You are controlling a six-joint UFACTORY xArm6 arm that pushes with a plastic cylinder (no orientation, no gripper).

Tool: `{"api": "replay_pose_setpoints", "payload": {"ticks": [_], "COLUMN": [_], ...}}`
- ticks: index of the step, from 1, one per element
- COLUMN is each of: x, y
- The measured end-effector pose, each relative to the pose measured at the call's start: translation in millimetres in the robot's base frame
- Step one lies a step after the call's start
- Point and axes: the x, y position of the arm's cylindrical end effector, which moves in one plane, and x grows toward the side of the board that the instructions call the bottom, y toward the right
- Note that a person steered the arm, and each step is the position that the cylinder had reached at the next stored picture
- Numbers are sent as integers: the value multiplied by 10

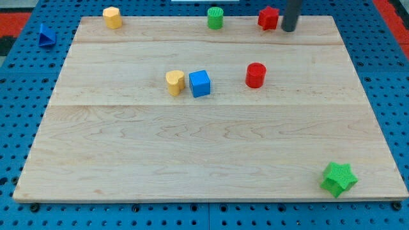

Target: Move the green star to the left center

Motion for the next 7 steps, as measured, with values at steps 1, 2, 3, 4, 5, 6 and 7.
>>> {"api": "replay_pose_setpoints", "payload": {"ticks": [1,2,3,4,5,6,7], "x": [53,53,53,68,99,157,113], "y": [42,42,43,43,14,-14,-17]}}
